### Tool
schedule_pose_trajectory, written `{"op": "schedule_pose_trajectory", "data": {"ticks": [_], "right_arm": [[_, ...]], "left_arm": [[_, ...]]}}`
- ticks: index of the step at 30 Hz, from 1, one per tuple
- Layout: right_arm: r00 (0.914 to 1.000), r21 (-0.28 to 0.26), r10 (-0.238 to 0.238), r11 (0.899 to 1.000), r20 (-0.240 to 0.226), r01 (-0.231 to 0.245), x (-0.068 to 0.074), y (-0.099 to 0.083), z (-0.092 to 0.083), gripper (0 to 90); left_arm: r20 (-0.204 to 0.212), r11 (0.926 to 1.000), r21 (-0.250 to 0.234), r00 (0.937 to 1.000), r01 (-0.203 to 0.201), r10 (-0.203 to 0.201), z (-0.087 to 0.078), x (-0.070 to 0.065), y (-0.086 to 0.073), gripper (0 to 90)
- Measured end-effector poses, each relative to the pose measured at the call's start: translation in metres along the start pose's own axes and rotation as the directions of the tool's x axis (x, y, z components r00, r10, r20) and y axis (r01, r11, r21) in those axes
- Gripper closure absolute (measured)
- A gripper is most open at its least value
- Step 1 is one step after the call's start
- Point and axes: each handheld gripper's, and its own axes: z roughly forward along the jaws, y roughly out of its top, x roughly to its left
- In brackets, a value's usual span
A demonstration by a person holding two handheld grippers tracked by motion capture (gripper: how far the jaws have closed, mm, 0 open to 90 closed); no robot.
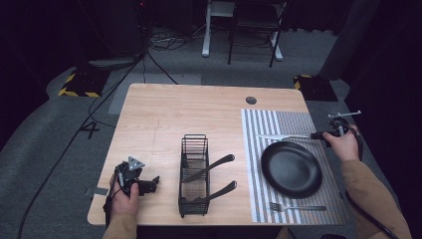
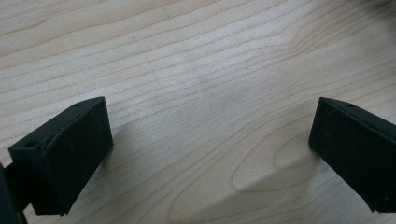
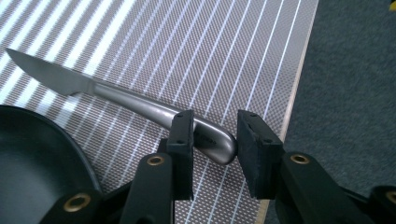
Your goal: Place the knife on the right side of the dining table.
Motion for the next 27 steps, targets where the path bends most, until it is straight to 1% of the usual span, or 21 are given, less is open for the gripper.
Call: {"op": "schedule_pose_trajectory", "data": {"ticks": [2, 3, 5, 6, 7, 11, 12, 14, 17, 18, 19, 20, 21, 23, 24, 25, 27], "right_arm": [[0.9999, 0.004, 0.016, 1.000, -0.004, -0.016, -0.002, -0.004, 0.006, 66.8], [0.9994, -0.001, 0.027, 1.000, -0.024, -0.027, -0.003, -0.006, 0.009, 67.0], [0.9993, -0.042, 0.018, 0.999, -0.032, -0.020, -0.003, -0.007, 0.008, 68.4], [0.9993, -0.042, 0.018, 0.999, -0.032, -0.020, -0.003, -0.007, 0.008, 68.4], [0.9989, -0.087, 0.008, 0.996, -0.047, -0.012, 0.000, -0.004, 0.003, 66.5], [0.9991, -0.110, -0.021, 0.994, -0.036, 0.017, 0.003, 0.000, -0.007, 65.6], [0.9991, -0.110, -0.021, 0.994, -0.036, 0.017, 0.003, 0.000, -0.007, 65.6], [0.9990, -0.117, -0.029, 0.993, -0.034, 0.025, 0.005, 0.001, -0.012, 65.5], [0.9980, -0.131, -0.056, 0.990, -0.028, 0.052, 0.012, 0.001, -0.022, 64.5], [0.9980, -0.131, -0.056, 0.990, -0.028, 0.052, 0.012, 0.001, -0.022, 64.5], [0.9974, -0.137, -0.066, 0.989, -0.028, 0.061, 0.016, 0.001, -0.028, 63.5], [0.9974, -0.137, -0.066, 0.989, -0.028, 0.061, 0.016, 0.001, -0.028, 63.5], [0.9964, -0.147, -0.080, 0.986, -0.028, 0.075, 0.020, 0.002, -0.034, 62.7], [0.9951, -0.159, -0.096, 0.983, -0.027, 0.090, 0.025, 0.003, -0.042, 62.7], [0.9951, -0.159, -0.096, 0.983, -0.027, 0.090, 0.025, 0.003, -0.042, 62.7], [0.9932, -0.168, -0.113, 0.980, -0.027, 0.107, 0.031, 0.004, -0.050, 62.2], [0.9923, -0.171, -0.122, 0.978, -0.023, 0.116, 0.032, 0.005, -0.053, 61.9]], "left_arm": [[0.000, 1.0000, 0.000, 1.0000, 0.000, 0.000, 0.000, 0.000, 0.000, 0.0], [0.000, 1.0000, 0.000, 1.0000, 0.000, 0.000, 0.000, 0.000, 0.000, 0.0], [0.000, 1.0000, 0.000, 1.0000, 0.000, 0.000, 0.000, 0.000, 0.000, 0.0], [0.000, 1.0000, 0.000, 1.0000, 0.000, 0.000, 0.000, 0.000, 0.000, 0.0], [-0.001, 1.0000, 0.000, 1.0000, -0.001, 0.001, 0.000, 0.000, 0.000, 0.0], [0.000, 1.0000, 0.000, 1.0000, 0.000, 0.000, 0.000, 0.000, 0.000, 0.0], [0.000, 1.0000, 0.000, 1.0000, 0.000, 0.000, 0.000, 0.000, 0.000, 0.0], [0.000, 1.0000, 0.000, 1.0000, 0.000, 0.000, 0.000, 0.000, 0.000, 0.0], [0.000, 1.0000, 0.000, 1.0000, 0.000, 0.000, 0.000, 0.000, 0.000, 0.0], [0.000, 1.0000, 0.000, 1.0000, 0.000, 0.000, 0.000, 0.000, 0.000, 0.0], [0.000, 1.0000, 0.000, 1.0000, 0.000, 0.000, 0.000, 0.000, 0.000, 0.0], [-0.001, 1.0000, 0.000, 1.0000, 0.000, 0.000, 0.000, 0.000, 0.000, 0.0], [0.000, 1.0000, 0.000, 1.0000, 0.000, 0.000, 0.000, 0.000, 0.000, 0.0], [0.000, 1.0000, 0.000, 1.0000, 0.000, 0.000, 0.000, 0.000, 0.000, 0.0], [0.000, 1.0000, 0.000, 1.0000, 0.000, 0.000, 0.000, 0.000, 0.000, 0.0], [0.000, 1.0000, 0.000, 1.0000, 0.000, 0.000, 0.000, 0.000, 0.000, 0.0], [0.000, 1.0000, 0.000, 1.0000, 0.000, 0.000, 0.000, 0.000, 0.000, 0.0]]}}
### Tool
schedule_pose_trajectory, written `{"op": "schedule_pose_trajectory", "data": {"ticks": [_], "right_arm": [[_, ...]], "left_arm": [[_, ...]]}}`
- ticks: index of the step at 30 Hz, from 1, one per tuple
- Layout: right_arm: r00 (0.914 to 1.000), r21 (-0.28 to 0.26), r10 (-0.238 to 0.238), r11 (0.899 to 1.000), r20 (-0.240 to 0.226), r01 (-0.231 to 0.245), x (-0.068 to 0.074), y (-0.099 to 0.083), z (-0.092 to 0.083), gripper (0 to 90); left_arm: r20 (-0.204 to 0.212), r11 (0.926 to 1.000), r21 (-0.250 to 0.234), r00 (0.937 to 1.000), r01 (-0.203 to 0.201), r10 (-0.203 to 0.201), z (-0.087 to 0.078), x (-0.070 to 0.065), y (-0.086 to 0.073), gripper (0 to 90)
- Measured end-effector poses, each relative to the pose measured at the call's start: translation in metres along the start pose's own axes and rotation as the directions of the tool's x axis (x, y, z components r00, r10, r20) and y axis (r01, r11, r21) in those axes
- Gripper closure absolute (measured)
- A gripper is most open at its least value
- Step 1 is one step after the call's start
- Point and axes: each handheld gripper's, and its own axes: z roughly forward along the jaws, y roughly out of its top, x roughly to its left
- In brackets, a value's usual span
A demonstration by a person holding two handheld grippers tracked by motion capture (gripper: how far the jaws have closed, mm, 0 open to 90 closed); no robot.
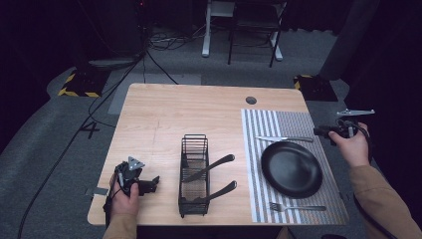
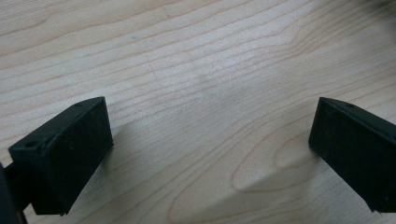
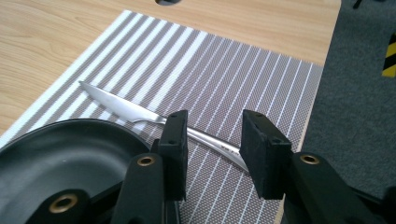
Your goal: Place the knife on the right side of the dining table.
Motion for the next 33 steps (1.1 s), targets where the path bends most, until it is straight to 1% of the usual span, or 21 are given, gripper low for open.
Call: {"op": "schedule_pose_trajectory", "data": {"ticks": [2, 4, 8, 10, 12, 13, 14, 15, 18, 19, 20, 21, 23, 24, 25, 26, 28, 29, 31, 32, 33], "right_arm": [[0.9998, -0.017, -0.018, 1.000, -0.006, 0.018, 0.007, 0.005, -0.012, 61.4], [0.9997, -0.021, -0.023, 1.000, -0.006, 0.023, 0.009, 0.006, -0.015, 61.3], [0.9988, -0.041, -0.047, 0.998, -0.012, 0.046, 0.019, 0.011, -0.027, 60.1], [0.9981, -0.051, -0.058, 0.997, -0.018, 0.057, 0.025, 0.013, -0.033, 59.1], [0.9966, -0.062, -0.078, 0.995, -0.028, 0.076, 0.035, 0.014, -0.040, 55.7], [0.9966, -0.062, -0.078, 0.995, -0.028, 0.076, 0.035, 0.014, -0.040, 55.7], [0.9957, -0.067, -0.087, 0.994, -0.033, 0.085, 0.039, 0.015, -0.041, 54.3], [0.9942, -0.076, -0.102, 0.992, -0.034, 0.099, 0.047, 0.015, -0.044, 48.9], [0.9930, -0.090, -0.114, 0.990, -0.030, 0.111, 0.053, 0.015, -0.047, 43.8], [0.9924, -0.103, -0.120, 0.988, -0.028, 0.116, 0.057, 0.015, -0.049, 39.3], [0.9924, -0.113, -0.120, 0.987, -0.028, 0.116, 0.062, 0.014, -0.052, 32.3], [0.9918, -0.117, -0.124, 0.986, -0.031, 0.119, 0.065, 0.013, -0.054, 29.5], [0.9896, -0.115, -0.135, 0.985, -0.051, 0.128, 0.071, 0.010, -0.058, 22.9], [0.9896, -0.115, -0.135, 0.985, -0.051, 0.128, 0.071, 0.010, -0.058, 22.9], [0.9873, -0.114, -0.146, 0.984, -0.063, 0.138, 0.075, 0.008, -0.060, 20.0], [0.9819, -0.117, -0.168, 0.981, -0.087, 0.158, 0.081, 0.003, -0.065, 18.1], [0.9806, -0.119, -0.170, 0.980, -0.098, 0.158, 0.083, 0.001, -0.067, 17.0], [0.9763, -0.123, -0.176, 0.979, -0.125, 0.161, 0.087, -0.006, -0.072, 16.0], [0.9755, -0.121, -0.176, 0.980, -0.132, 0.160, 0.088, -0.008, -0.074, 15.9], [0.9712, -0.104, -0.183, 0.980, -0.152, 0.169, 0.091, -0.015, -0.079, 15.7], [0.9712, -0.104, -0.183, 0.980, -0.152, 0.169, 0.091, -0.015, -0.079, 15.7]], "left_arm": [[0.000, 1.0000, -0.001, 1.0000, 0.000, 0.000, 0.000, 0.000, 0.000, 0.0], [0.000, 1.0000, 0.000, 1.0000, 0.000, 0.000, 0.000, 0.000, 0.000, 0.0], [0.000, 1.0000, 0.000, 1.0000, 0.001, -0.001, 0.000, 0.000, 0.000, 0.0], [0.000, 1.0000, 0.000, 1.0000, 0.000, 0.000, 0.000, 0.000, 0.000, 0.0], [0.000, 1.0000, -0.001, 1.0000, 0.001, -0.001, 0.000, 0.000, 0.000, 0.0], [0.000, 1.0000, -0.001, 1.0000, 0.001, -0.001, 0.000, 0.000, 0.000, 0.0], [-0.002, 1.0000, -0.001, 1.0000, 0.000, 0.000, 0.000, 0.000, 0.000, 0.0], [0.000, 1.0000, -0.001, 1.0000, 0.001, -0.001, 0.000, 0.000, 0.000, 0.0], [0.000, 1.0000, -0.001, 1.0000, 0.001, -0.001, 0.000, 0.000, 0.000, 0.0], [0.000, 1.0000, -0.001, 1.0000, 0.000, 0.000, 0.000, 0.000, 0.000, 0.0], [0.000, 1.0000, 0.000, 1.0000, 0.000, 0.000, 0.000, 0.000, 0.000, 0.0], [0.000, 1.0000, -0.001, 1.0000, 0.001, -0.001, 0.000, 0.000, 0.000, 0.0], [0.000, 1.0000, -0.001, 1.0000, 0.000, 0.000, 0.000, 0.000, 0.000, 0.0], [0.000, 1.0000, -0.001, 1.0000, 0.000, 0.000, 0.000, 0.000, 0.000, 0.0], [0.000, 1.0000, 0.000, 1.0000, 0.000, 0.000, 0.000, 0.000, 0.000, 0.0], [0.000, 1.0000, -0.001, 1.0000, 0.001, -0.001, 0.000, 0.000, 0.000, 0.0], [0.000, 1.0000, -0.001, 1.0000, 0.000, 0.000, 0.000, 0.000, 0.000, 0.0], [0.000, 1.0000, -0.001, 1.0000, 0.001, -0.001, 0.000, 0.000, 0.000, 0.0], [0.000, 1.0000, 0.000, 1.0000, 0.000, 0.000, 0.000, 0.000, 0.000, 0.0], [0.000, 1.0000, -0.001, 1.0000, 0.001, -0.001, 0.000, 0.000, 0.000, 0.0], [0.000, 1.0000, -0.001, 1.0000, 0.001, -0.001, 0.000, 0.000, 0.000, 0.0]]}}
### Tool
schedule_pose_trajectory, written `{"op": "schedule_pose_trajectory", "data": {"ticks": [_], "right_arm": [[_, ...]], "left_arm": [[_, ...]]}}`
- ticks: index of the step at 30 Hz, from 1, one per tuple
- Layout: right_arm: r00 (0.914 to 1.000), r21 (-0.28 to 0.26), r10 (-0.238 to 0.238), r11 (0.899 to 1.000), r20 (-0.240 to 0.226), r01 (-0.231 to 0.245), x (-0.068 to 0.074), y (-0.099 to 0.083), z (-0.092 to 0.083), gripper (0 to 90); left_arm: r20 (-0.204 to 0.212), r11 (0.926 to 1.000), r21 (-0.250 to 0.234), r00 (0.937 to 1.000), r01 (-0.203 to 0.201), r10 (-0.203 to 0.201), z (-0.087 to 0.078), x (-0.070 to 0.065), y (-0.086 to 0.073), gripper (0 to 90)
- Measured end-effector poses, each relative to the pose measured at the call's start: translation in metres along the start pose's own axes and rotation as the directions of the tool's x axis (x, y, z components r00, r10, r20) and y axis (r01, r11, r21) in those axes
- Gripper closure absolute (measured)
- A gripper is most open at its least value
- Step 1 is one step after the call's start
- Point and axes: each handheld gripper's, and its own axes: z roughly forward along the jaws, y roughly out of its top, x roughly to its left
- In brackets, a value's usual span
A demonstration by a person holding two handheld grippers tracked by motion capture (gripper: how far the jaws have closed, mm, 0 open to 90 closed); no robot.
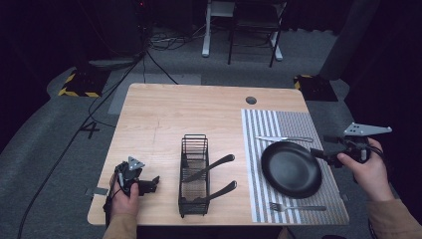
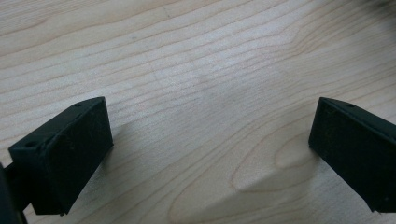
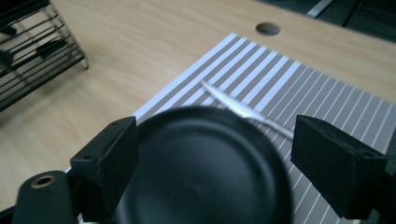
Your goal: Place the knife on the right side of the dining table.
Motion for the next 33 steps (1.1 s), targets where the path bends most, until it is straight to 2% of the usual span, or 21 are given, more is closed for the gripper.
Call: {"op": "schedule_pose_trajectory", "data": {"ticks": [1, 4, 8, 13, 14, 15, 16, 17, 18, 19, 20, 21, 23, 26, 27, 29, 30, 31, 32, 33], "right_arm": [[0.9998, 0.026, -0.002, 1.000, -0.018, 0.003, 0.005, -0.007, -0.004, 15.8], [0.9996, 0.040, -0.013, 0.999, -0.027, 0.014, 0.009, -0.014, -0.008, 15.8], [0.9993, 0.055, -0.025, 0.998, -0.026, 0.027, 0.018, -0.029, -0.021, 16.1], [0.9993, 0.083, -0.023, 0.996, -0.028, 0.025, 0.023, -0.043, -0.026, 17.2], [0.9994, 0.076, -0.017, 0.997, -0.031, 0.019, 0.024, -0.049, -0.028, 17.2], [0.9987, 0.037, 0.018, 0.999, -0.048, -0.016, 0.026, -0.058, -0.030, 17.1], [0.9987, 0.037, 0.018, 0.999, -0.048, -0.016, 0.026, -0.058, -0.030, 17.1], [0.9963, -0.003, 0.050, 0.999, -0.070, -0.051, 0.028, -0.064, -0.030, 17.1], [0.9905, -0.043, 0.089, 0.995, -0.105, -0.094, 0.030, -0.071, -0.030, 17.1], [0.9851, -0.077, 0.108, 0.990, -0.134, -0.119, 0.032, -0.079, -0.027, 17.8], [0.9844, -0.091, 0.111, 0.988, -0.137, -0.124, 0.033, -0.084, -0.025, 18.9], [0.9847, -0.086, 0.125, 0.987, -0.122, -0.136, 0.035, -0.096, -0.017, 19.4], [0.9845, -0.062, 0.136, 0.988, -0.111, -0.143, 0.034, -0.105, -0.012, 19.4], [0.9862, -0.060, 0.143, 0.987, -0.084, -0.148, 0.033, -0.113, -0.011, 19.4], [0.9879, -0.064, 0.145, 0.987, -0.055, -0.148, 0.032, -0.120, -0.011, 19.4], [0.9883, -0.063, 0.146, 0.987, -0.043, -0.149, 0.032, -0.124, -0.010, 19.4], [0.9893, -0.056, 0.143, 0.988, -0.028, -0.144, 0.031, -0.128, -0.010, 19.5], [0.9913, -0.043, 0.131, 0.991, 0.009, -0.131, 0.029, -0.136, -0.008, 20.7], [0.9913, -0.043, 0.131, 0.991, 0.009, -0.131, 0.029, -0.136, -0.008, 20.7], [0.9906, -0.037, 0.134, 0.991, 0.030, -0.132, 0.025, -0.146, -0.007, 20.9]], "left_arm": [[-0.001, 1.0000, 0.001, 1.0000, -0.001, 0.001, 0.000, 0.000, 0.000, 0.0], [0.000, 1.0000, 0.001, 1.0000, 0.000, 0.000, 0.000, 0.000, 0.000, 0.0], [0.000, 1.0000, 0.001, 1.0000, 0.000, 0.000, 0.000, 0.000, 0.000, 0.0], [-0.001, 1.0000, 0.001, 1.0000, 0.000, 0.000, 0.000, 0.000, 0.000, 0.0], [-0.001, 1.0000, 0.001, 1.0000, 0.000, 0.000, 0.000, 0.000, 0.000, 0.0], [-0.001, 1.0000, 0.001, 1.0000, 0.000, 0.000, 0.000, 0.000, 0.000, 0.0], [-0.001, 1.0000, 0.001, 1.0000, 0.000, 0.000, 0.000, 0.000, 0.000, 0.0], [-0.001, 1.0000, 0.001, 1.0000, 0.000, 0.000, 0.000, 0.000, 0.000, 0.0], [0.000, 1.0000, 0.001, 1.0000, 0.000, 0.000, 0.000, 0.000, 0.000, 0.0], [0.000, 1.0000, 0.001, 1.0000, 0.000, 0.000, 0.000, 0.000, 0.000, 0.0], [0.000, 1.0000, 0.002, 1.0000, 0.001, -0.001, 0.000, 0.000, 0.000, 0.0], [0.000, 1.0000, 0.001, 1.0000, 0.001, -0.001, 0.000, 0.000, 0.000, 0.0], [0.000, 1.0000, 0.001, 1.0000, 0.001, -0.001, 0.000, 0.000, 0.000, 0.0], [-0.001, 1.0000, 0.000, 1.0000, 0.001, -0.001, 0.000, 0.000, 0.000, 0.0], [0.000, 1.0000, 0.000, 1.0000, 0.001, -0.001, 0.000, 0.000, 0.000, 0.0], [-0.004, 1.0000, 0.001, 1.0000, -0.003, 0.003, 0.000, 0.001, 0.001, 0.0], [-0.005, 1.0000, 0.000, 1.0000, -0.001, 0.001, 0.000, 0.000, 0.001, 0.0], [-0.005, 1.0000, -0.001, 1.0000, 0.003, -0.003, 0.001, 0.000, 0.001, 0.0], [-0.006, 1.0000, -0.003, 1.0000, 0.002, -0.002, 0.001, 0.000, 0.001, 0.0], [-0.006, 1.0000, -0.002, 1.0000, 0.003, -0.003, 0.001, 0.000, 0.001, 0.0]]}}
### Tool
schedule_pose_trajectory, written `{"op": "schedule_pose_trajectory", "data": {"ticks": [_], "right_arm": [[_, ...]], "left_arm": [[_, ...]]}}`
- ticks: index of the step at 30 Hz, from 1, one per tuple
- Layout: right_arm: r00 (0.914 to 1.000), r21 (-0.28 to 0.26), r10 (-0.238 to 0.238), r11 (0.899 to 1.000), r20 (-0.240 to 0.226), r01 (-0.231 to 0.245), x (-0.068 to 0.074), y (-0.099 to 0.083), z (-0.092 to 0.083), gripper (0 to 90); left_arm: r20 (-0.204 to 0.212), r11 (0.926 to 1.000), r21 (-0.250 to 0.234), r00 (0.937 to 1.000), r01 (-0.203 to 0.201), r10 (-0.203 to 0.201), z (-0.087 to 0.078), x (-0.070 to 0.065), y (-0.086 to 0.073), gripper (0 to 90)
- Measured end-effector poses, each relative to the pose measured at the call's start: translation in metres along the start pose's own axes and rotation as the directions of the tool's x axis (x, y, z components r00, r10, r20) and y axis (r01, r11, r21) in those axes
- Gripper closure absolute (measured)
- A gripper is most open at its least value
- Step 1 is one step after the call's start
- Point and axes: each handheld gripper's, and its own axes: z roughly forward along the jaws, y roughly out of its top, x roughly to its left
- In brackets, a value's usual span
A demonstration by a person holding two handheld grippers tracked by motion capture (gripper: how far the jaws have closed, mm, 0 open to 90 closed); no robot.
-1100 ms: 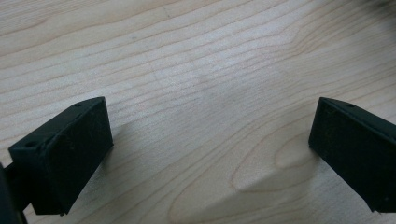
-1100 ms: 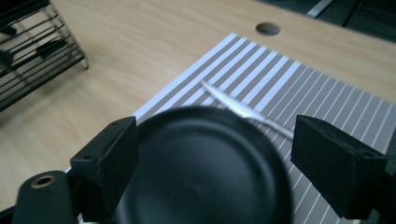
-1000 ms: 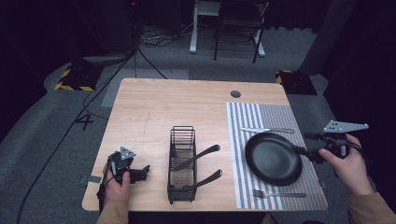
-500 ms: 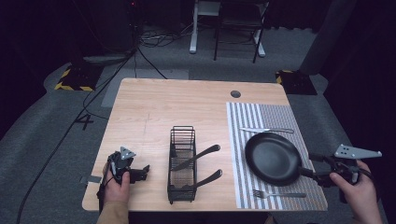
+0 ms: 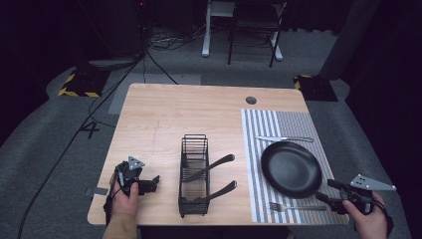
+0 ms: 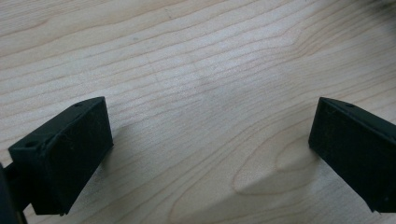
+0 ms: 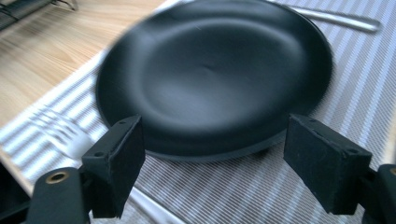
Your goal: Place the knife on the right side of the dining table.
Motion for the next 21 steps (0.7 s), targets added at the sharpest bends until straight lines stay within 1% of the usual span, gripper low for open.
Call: {"op": "schedule_pose_trajectory", "data": {"ticks": [1, 2, 3, 5, 7, 9, 11, 13, 14, 16, 17, 19, 21], "right_arm": [[1.0000, 0.000, 0.000, 1.000, 0.000, 0.000, 0.000, 0.000, 0.000, 20.9], [0.9997, 0.002, -0.017, 1.000, 0.020, 0.017, -0.006, -0.009, 0.001, 20.9], [0.9997, 0.002, -0.017, 1.000, 0.020, 0.017, -0.006, -0.009, 0.001, 20.9], [0.9978, 0.003, -0.058, 0.998, 0.032, 0.058, -0.013, -0.017, 0.004, 20.6], [0.9987, 0.004, -0.050, 0.999, 0.010, 0.050, -0.018, -0.024, 0.006, 20.6], [0.9982, 0.016, -0.059, 0.998, 0.010, 0.059, -0.021, -0.028, 0.007, 20.6], [0.9979, 0.021, -0.062, 0.998, 0.022, 0.061, -0.023, -0.030, 0.007, 20.6], [0.9961, 0.039, -0.072, 0.997, 0.050, 0.070, -0.025, -0.034, 0.008, 20.7], [0.9961, 0.039, -0.072, 0.997, 0.050, 0.070, -0.025, -0.034, 0.008, 20.7], [0.9943, 0.059, -0.084, 0.995, 0.066, 0.080, -0.026, -0.037, 0.011, 21.2], [0.9921, 0.058, -0.100, 0.994, 0.076, 0.096, -0.027, -0.038, 0.012, 21.2], [0.9902, 0.068, -0.113, 0.992, 0.082, 0.108, -0.026, -0.038, 0.013, 21.2], [0.9898, 0.069, -0.115, 0.992, 0.083, 0.110, -0.026, -0.038, 0.013, 21.1]], "left_arm": [[0.000, 1.0000, 0.000, 1.0000, 0.000, 0.000, 0.000, 0.000, 0.000, 0.0], [0.001, 1.0000, 0.000, 1.0000, 0.000, 0.000, 0.000, 0.000, 0.000, 0.0], [0.001, 1.0000, 0.000, 1.0000, 0.001, -0.001, 0.000, 0.000, 0.000, 0.0], [0.000, 1.0000, 0.000, 1.0000, 0.000, 0.000, 0.000, 0.000, 0.000, 0.0], [0.001, 1.0000, 0.000, 1.0000, 0.001, -0.001, 0.000, 0.000, 0.000, 0.0], [0.001, 1.0000, 0.000, 1.0000, 0.000, 0.000, 0.000, 0.000, 0.000, 0.0], [0.000, 1.0000, 0.000, 1.0000, 0.000, 0.000, 0.000, 0.000, 0.000, 0.0], [0.001, 1.0000, 0.000, 1.0000, 0.000, 0.000, 0.000, 0.000, 0.000, 0.0], [0.001, 1.0000, 0.000, 1.0000, 0.001, -0.001, 0.000, 0.000, 0.000, 0.0], [0.000, 1.0000, 0.000, 1.0000, 0.000, 0.000, 0.000, 0.000, 0.000, 0.0], [0.001, 1.0000, 0.001, 1.0000, 0.000, 0.000, 0.000, 0.000, 0.000, 0.0], [0.001, 1.0000, 0.000, 1.0000, 0.001, -0.001, 0.000, 0.000, 0.000, 0.0], [0.001, 1.0000, 0.001, 1.0000, 0.001, -0.001, 0.000, 0.000, 0.000, 0.0]]}}
